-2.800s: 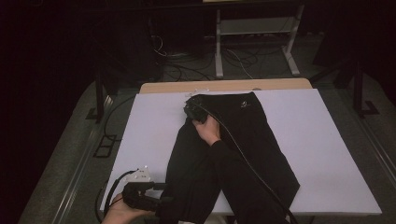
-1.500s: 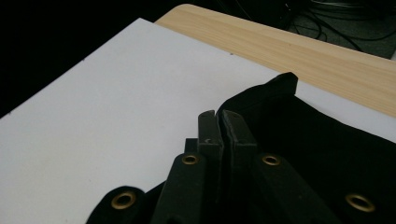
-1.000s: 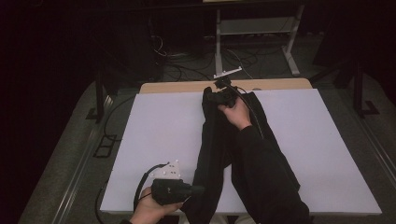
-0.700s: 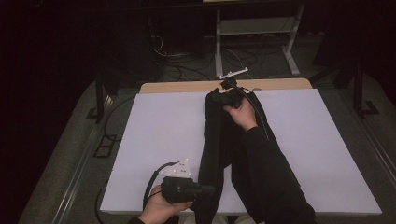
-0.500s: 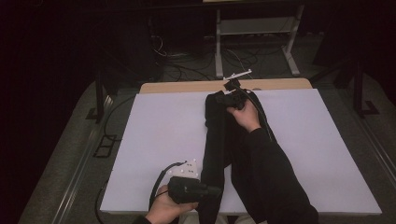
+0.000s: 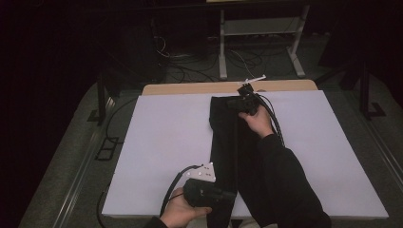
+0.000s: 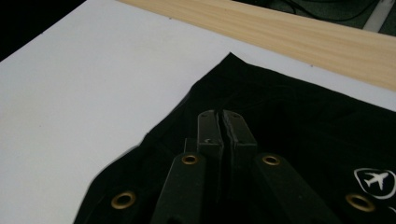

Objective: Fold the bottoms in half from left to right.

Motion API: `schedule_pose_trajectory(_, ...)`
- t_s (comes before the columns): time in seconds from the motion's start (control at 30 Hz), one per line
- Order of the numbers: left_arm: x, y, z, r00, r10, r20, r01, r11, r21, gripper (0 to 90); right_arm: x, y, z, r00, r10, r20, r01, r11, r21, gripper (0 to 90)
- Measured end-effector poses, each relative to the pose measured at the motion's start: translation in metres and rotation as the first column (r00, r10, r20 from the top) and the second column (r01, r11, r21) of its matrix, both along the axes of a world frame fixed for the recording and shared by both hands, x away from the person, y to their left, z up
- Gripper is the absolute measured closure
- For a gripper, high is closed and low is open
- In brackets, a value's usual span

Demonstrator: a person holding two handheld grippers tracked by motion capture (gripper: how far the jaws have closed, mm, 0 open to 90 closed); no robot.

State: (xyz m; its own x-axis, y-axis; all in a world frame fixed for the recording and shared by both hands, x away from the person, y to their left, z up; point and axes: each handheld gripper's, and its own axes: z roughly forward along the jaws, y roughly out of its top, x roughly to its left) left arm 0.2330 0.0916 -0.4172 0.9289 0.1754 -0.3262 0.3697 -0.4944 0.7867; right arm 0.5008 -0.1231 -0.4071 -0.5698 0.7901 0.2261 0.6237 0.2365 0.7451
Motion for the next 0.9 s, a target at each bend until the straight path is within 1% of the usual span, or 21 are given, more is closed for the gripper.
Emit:
schedule_pose_trajectory(0.03,0.002,-0.005,-0.002,0.9999,-0.009,-0.010,0.009,0.9999,0.007,88.7,0.001,-0.004,-0.004,1.0000,-0.001,-0.009,0.001,1.000,0.009,85.3)
schedule_pose_trajectory(0.1,0.004,-0.011,-0.004,0.9993,-0.017,-0.033,0.017,0.9997,0.017,88.8,0.002,-0.007,-0.006,0.9999,0.003,-0.014,-0.003,1.000,0.016,85.3)
schedule_pose_trajectory(0.17,0.005,-0.016,-0.004,0.9989,-0.023,-0.041,0.024,0.9996,0.016,88.7,0.003,-0.010,-0.007,0.9998,0.007,-0.018,-0.007,1.000,0.020,85.3)
schedule_pose_trajectory(0.23,0.005,-0.022,-0.004,0.9991,-0.029,-0.032,0.030,0.9994,0.018,88.7,0.004,-0.013,-0.007,0.9997,0.014,-0.020,-0.013,1.000,0.016,85.3)
schedule_pose_trajectory(0.27,0.005,-0.022,-0.004,0.9991,-0.029,-0.032,0.030,0.9994,0.018,88.7,0.004,-0.013,-0.007,0.9997,0.014,-0.020,-0.013,1.000,0.016,85.3)
schedule_pose_trajectory(0.3,0.006,-0.027,-0.003,0.9990,-0.035,-0.026,0.035,0.9993,0.011,88.7,0.005,-0.016,-0.006,0.9997,0.017,-0.020,-0.017,1.000,0.015,85.3)
schedule_pose_trajectory(0.4,0.008,-0.032,-0.001,0.9988,-0.035,-0.033,0.036,0.9994,0.001,88.8,0.008,-0.020,-0.004,0.9995,0.023,-0.022,-0.022,1.000,0.008,85.3)
schedule_pose_trajectory(0.43,0.010,-0.035,-0.001,0.9987,-0.035,-0.037,0.035,0.9994,-0.003,88.7,0.011,-0.023,-0.003,0.9991,0.028,-0.032,-0.028,1.000,0.001,85.3)
schedule_pose_trajectory(0.47,0.013,-0.040,0.000,0.9986,-0.031,-0.043,0.031,0.9995,-0.010,88.7,0.013,-0.025,-0.002,0.9990,0.029,-0.035,-0.029,1.000,-0.001,85.3)
schedule_pose_trajectory(0.5,0.013,-0.040,0.000,0.9986,-0.031,-0.043,0.031,0.9995,-0.010,88.7,0.015,-0.026,-0.001,0.9988,0.030,-0.039,-0.030,1.000,-0.003,85.3)
schedule_pose_trajectory(0.57,0.017,-0.045,0.002,0.9980,-0.025,-0.058,0.023,0.9994,-0.024,88.7,0.017,-0.028,0.000,0.9984,0.033,-0.046,-0.033,0.999,-0.003,85.3)
schedule_pose_trajectory(0.6,0.018,-0.047,0.002,0.9978,-0.023,-0.062,0.021,0.9993,-0.032,88.7,0.019,-0.029,0.000,0.9980,0.036,-0.052,-0.037,0.999,-0.011,85.3)
schedule_pose_trajectory(0.63,0.020,-0.053,0.003,0.9979,-0.017,-0.062,0.014,0.9988,-0.047,88.7,0.024,-0.030,0.001,0.9974,0.045,-0.057,-0.047,0.998,-0.030,85.3)
schedule_pose_trajectory(0.67,0.020,-0.053,0.003,0.9979,-0.017,-0.062,0.014,0.9988,-0.047,88.7,0.027,-0.031,0.002,0.9968,0.049,-0.063,-0.051,0.998,-0.034,85.2)
schedule_pose_trajectory(0.7,0.021,-0.058,0.003,0.9976,-0.009,-0.069,0.005,0.9982,-0.059,88.7,0.029,-0.032,0.002,0.9963,0.051,-0.069,-0.054,0.998,-0.037,85.1)
schedule_pose_trajectory(0.77,0.022,-0.064,0.002,0.9971,0.004,-0.076,-0.009,0.9975,-0.070,88.7,0.033,-0.033,0.002,0.9954,0.064,-0.071,-0.067,0.997,-0.044,85.2)
schedule_pose_trajectory(0.8,0.022,-0.064,0.002,0.9971,0.004,-0.076,-0.009,0.9975,-0.070,88.8,0.035,-0.034,0.002,0.9947,0.071,-0.075,-0.074,0.996,-0.045,85.2)
schedule_pose_trajectory(0.83,0.024,-0.071,0.001,0.9958,0.021,-0.089,-0.028,0.9968,-0.074,88.8,0.036,-0.035,0.001,0.9941,0.077,-0.077,-0.081,0.996,-0.050,85.1)
schedule_pose_trajectory(0.87,0.024,-0.071,0.001,0.9958,0.021,-0.089,-0.028,0.9968,-0.074,88.8,0.036,-0.035,0.001,0.9941,0.077,-0.077,-0.081,0.996,-0.050,85.1)
schedule_pose_trajectory(0.9,0.024,-0.076,0.001,0.9952,0.033,-0.092,-0.039,0.9972,-0.064,88.8,0.036,-0.036,0.000,0.9936,0.080,-0.079,-0.085,0.995,-0.057,85.2)
